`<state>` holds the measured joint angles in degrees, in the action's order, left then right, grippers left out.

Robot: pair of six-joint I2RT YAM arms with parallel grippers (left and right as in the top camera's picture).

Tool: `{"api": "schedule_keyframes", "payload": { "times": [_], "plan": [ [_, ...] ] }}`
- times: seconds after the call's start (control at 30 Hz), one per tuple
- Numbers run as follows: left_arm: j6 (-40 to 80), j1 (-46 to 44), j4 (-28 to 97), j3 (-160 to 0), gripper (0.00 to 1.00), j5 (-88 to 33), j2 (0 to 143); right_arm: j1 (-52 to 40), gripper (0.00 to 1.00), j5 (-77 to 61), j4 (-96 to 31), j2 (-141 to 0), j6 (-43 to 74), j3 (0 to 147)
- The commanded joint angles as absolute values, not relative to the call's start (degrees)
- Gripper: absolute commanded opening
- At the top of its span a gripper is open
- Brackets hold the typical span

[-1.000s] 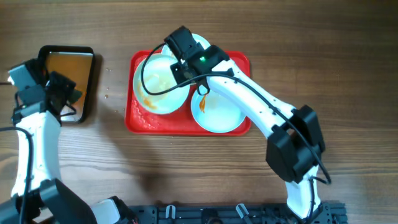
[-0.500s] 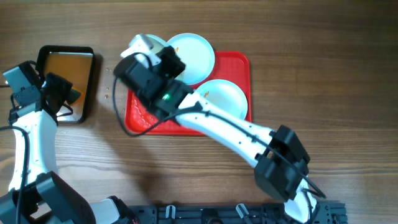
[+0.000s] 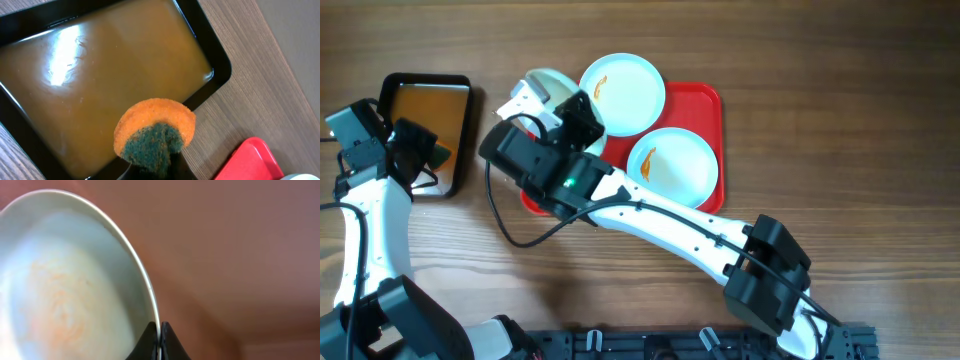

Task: Clean dirty plates on tray and stack at the side
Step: 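Lift the cleaned plate with the right gripper and carry it right, then set the plate down right of the red tray and release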

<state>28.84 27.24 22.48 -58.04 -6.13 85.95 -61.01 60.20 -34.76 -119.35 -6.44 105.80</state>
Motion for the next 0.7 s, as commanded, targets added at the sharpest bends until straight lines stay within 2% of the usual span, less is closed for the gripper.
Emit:
{"api": "schedule_keyframes", "payload": {
  "times": [0.0, 0.1, 0.2, 0.23, 0.4, 0.53, 0.67],
  "plan": [
    [29.21, 27.49, 22.72, -58.83, 0.04, -7.07, 86.04, -58.15, 0.04, 34.98, -42.52, -117.91, 17.15, 108.05],
    [29.21, 27.49, 22.94, -58.83, 0.04, -7.07, 86.04, -48.27, 0.04, 6.44, -47.44, -114.04, 25.52, 109.97],
    [29.19, 27.49, 23.35, -58.83, 0.04, -7.07, 86.04, -33.63, 0.04, -5.65, -51.79, -110.65, 26.13, 109.97],
    [29.21, 27.49, 23.33, -58.83, 0.04, -7.05, 86.04, -26.89, 0.04, -7.20, -55.18, -110.54, 26.11, 109.95],
    [29.21, 27.49, 23.33, -58.83, 0.04, -7.05, 86.04, -6.68, 0.04, -6.26, -60.95, -110.69, 25.47, 107.79],
    [29.21, 27.49, 23.35, -58.83, 0.04, -7.07, 86.04, 2.81, 0.04, 0.14, -59.07, -110.83, 25.85, 102.17],
    [29.21, 27.49, 23.55, -58.83, 0.04, -7.07, 86.04, 7.88, 0.04, 2.63, -52.69, -110.91, 26.52, 93.82]
  ]
}}
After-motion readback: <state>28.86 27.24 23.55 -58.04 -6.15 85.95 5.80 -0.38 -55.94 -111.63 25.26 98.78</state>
